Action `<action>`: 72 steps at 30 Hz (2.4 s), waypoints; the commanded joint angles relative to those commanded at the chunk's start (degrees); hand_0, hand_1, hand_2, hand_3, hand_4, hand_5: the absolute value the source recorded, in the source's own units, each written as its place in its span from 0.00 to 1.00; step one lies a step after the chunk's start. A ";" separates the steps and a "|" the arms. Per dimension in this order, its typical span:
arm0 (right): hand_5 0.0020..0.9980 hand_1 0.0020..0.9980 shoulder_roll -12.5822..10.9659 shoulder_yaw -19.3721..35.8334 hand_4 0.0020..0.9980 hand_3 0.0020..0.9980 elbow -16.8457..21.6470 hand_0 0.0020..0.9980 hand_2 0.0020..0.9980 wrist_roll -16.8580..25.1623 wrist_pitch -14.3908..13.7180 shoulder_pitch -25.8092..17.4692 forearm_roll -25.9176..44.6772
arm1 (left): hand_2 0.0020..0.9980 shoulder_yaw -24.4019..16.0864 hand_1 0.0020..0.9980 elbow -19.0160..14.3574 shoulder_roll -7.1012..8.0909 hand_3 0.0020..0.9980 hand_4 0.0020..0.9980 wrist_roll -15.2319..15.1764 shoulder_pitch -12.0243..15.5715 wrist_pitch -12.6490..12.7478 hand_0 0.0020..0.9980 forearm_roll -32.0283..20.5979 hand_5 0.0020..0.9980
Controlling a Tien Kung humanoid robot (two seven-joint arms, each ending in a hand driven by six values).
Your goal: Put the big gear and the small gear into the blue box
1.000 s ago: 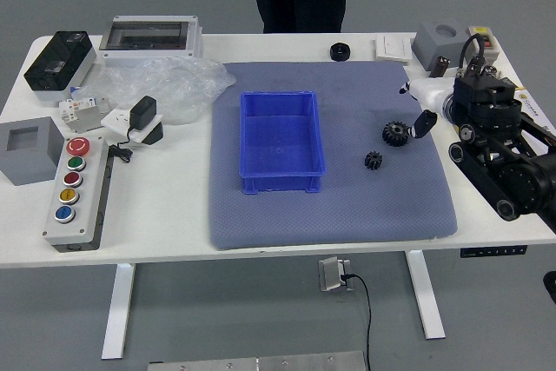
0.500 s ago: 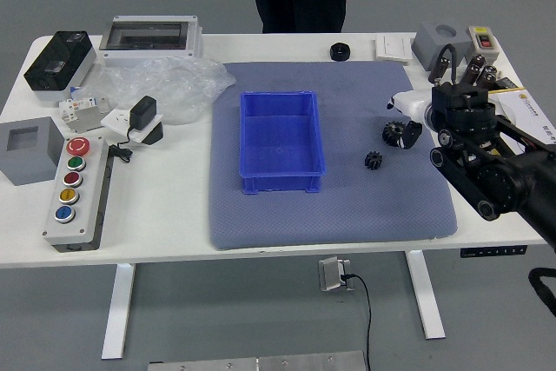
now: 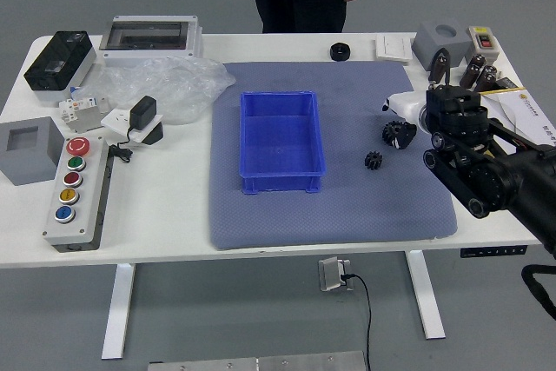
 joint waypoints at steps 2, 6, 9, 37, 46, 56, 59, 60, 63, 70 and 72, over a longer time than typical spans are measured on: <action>0.09 0.79 0.09 -0.17 0.66 0.88 -0.75 0.84 0.87 0.35 -0.40 0.12 0.04 | 0.83 0.00 0.83 0.00 0.01 0.82 0.54 0.01 -0.02 -0.01 0.82 0.05 0.12; 0.08 0.78 0.29 -0.49 0.65 0.87 -2.47 0.84 0.87 1.03 -1.10 0.37 0.18 | 0.83 0.07 0.83 0.00 0.03 0.82 0.54 0.00 -0.06 -0.02 0.82 0.06 0.12; 0.08 0.78 0.46 -0.61 0.65 0.87 -3.48 0.84 0.87 1.37 -1.41 0.48 0.27 | 0.83 0.11 0.83 0.00 0.03 0.82 0.54 0.01 -0.07 -0.03 0.82 0.05 0.12; 0.09 0.51 2.33 -0.40 0.62 0.64 -7.79 0.54 0.57 2.20 -5.41 0.61 -0.96 | 0.83 0.12 0.83 0.00 -0.10 0.82 0.54 -0.14 -0.12 0.02 0.82 -0.34 0.12; 0.10 0.47 2.60 -0.31 0.62 0.61 -8.25 0.53 0.54 2.04 -6.39 0.49 -1.43 | 0.83 0.48 0.83 0.00 -0.17 0.82 0.54 -0.27 -0.23 0.04 0.82 -0.71 0.12; 0.07 0.42 1.69 0.55 0.61 0.53 -7.53 0.53 0.48 1.65 -8.00 0.62 -1.45 | 0.83 0.40 0.83 0.00 -0.08 0.82 0.54 -0.22 -0.16 0.03 0.82 -0.56 0.12; 0.05 0.42 0.92 1.03 0.62 0.52 -6.74 0.54 0.47 1.43 -7.77 0.56 -1.50 | 0.83 0.33 0.83 0.00 -0.05 0.82 0.54 -0.21 -0.13 0.03 0.82 -0.46 0.12; 0.05 0.42 0.49 1.29 0.62 0.52 -6.26 0.54 0.47 1.32 -7.61 0.51 -1.55 | 0.83 0.28 0.83 0.00 -0.03 0.82 0.54 -0.20 -0.12 0.03 0.82 -0.41 0.12; 0.05 0.42 -0.69 2.18 0.62 0.52 -4.61 0.54 0.47 1.03 -7.20 0.30 -1.81 | 0.83 0.21 0.83 0.00 0.03 0.82 0.54 -0.18 -0.12 0.03 0.82 -0.37 0.12; 0.04 0.42 -4.68 5.31 0.62 0.52 2.93 0.54 0.47 0.04 -6.00 -1.14 -2.85 | 0.83 -0.06 0.83 0.00 0.22 0.82 0.54 -0.18 -0.19 0.07 0.82 -0.27 0.12; 0.04 0.42 -5.70 6.23 0.61 0.52 5.54 0.55 0.47 -0.25 -5.75 -1.80 -3.14 | 0.83 -0.15 0.83 0.00 0.25 0.82 0.54 -0.15 -0.17 0.06 0.82 -0.23 0.12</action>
